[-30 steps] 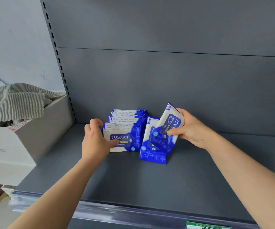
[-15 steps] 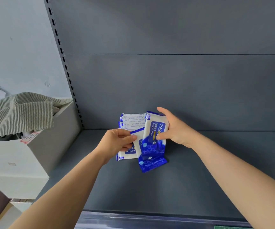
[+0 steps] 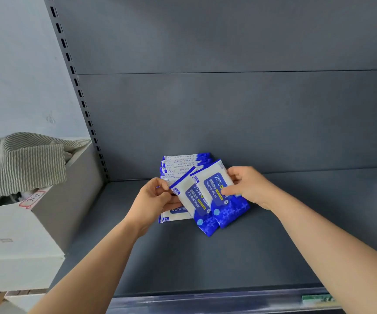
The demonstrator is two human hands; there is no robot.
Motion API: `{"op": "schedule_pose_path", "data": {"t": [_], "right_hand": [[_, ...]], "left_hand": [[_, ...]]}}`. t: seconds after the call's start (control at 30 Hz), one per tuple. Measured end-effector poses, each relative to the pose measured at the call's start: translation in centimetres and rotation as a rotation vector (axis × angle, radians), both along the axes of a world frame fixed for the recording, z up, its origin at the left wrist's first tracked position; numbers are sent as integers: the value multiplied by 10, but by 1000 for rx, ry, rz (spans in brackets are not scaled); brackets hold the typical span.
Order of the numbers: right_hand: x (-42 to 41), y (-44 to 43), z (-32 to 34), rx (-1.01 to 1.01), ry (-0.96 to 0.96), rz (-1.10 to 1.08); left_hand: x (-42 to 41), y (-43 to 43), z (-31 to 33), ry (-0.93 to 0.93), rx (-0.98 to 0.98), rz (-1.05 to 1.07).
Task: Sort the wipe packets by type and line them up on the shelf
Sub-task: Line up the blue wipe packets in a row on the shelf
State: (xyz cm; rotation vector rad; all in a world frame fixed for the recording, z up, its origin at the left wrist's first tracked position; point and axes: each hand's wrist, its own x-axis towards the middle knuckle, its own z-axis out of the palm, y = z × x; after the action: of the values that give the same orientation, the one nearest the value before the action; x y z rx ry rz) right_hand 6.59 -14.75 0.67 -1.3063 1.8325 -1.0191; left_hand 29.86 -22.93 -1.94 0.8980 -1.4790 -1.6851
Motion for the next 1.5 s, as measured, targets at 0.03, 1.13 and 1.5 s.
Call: {"op": "schedule_pose_path", "data": {"t": [0.03,1.13,1.5], "right_hand": [[2,0,-3,4,4,14],[42,6,7,96,394,115],[53,12,-26,74,205,-82]], "left_hand": [[0,-1,-1,7,6,-4],[31,6,5,-586,-381,69],[21,12,-26,-358,-377,104]]}}
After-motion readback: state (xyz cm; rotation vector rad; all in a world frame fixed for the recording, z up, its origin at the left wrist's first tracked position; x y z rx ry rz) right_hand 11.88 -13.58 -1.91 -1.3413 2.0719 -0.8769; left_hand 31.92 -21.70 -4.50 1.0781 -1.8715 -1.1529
